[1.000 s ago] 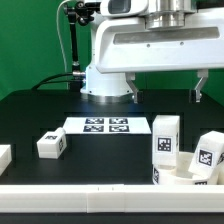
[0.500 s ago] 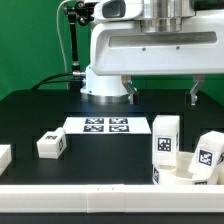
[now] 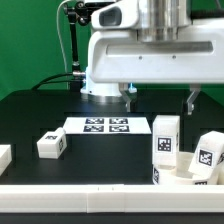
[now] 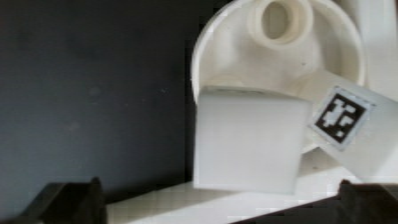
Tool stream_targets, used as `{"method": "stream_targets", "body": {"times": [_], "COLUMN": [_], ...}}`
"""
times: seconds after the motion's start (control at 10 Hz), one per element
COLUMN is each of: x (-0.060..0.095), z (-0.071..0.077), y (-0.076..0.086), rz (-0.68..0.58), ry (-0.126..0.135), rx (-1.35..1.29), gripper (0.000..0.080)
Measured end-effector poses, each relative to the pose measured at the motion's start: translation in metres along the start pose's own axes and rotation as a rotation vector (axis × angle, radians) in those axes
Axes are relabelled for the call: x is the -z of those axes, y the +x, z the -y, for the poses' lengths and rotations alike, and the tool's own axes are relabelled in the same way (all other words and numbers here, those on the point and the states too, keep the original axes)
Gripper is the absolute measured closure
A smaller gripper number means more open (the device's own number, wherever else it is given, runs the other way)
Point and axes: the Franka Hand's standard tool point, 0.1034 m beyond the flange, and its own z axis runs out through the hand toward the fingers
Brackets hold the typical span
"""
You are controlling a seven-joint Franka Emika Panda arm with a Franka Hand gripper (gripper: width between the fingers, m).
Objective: Assemble stool
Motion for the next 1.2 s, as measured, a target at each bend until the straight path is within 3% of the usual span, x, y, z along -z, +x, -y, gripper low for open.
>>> {"method": "stream_targets", "body": {"times": [0.3,0.5,0.6,0.7,0.8,1.2], "x": [-0.0141,-0.014,-0.0142,-0.0142,-0.0139,-0.0139], "z": [0.0056,0.0051,0.0044,0.0041,0.0042,0.0044], "y": [0.0039,0.0045,0.0044,0.0047,0.0057,0.0057], "rz": [-0.008,-0.01,-0.009,-0.01,-0.016,-0.016], "ry": [-0.012,-0.012,-0.013,-0.013,-0.012,-0.011], "rx": [-0.02,-0.019,-0.018,-0.016,-0.014,-0.035], "gripper": [0.015,0.0171,0.0299,0.0299,0.0466,0.0469]}}
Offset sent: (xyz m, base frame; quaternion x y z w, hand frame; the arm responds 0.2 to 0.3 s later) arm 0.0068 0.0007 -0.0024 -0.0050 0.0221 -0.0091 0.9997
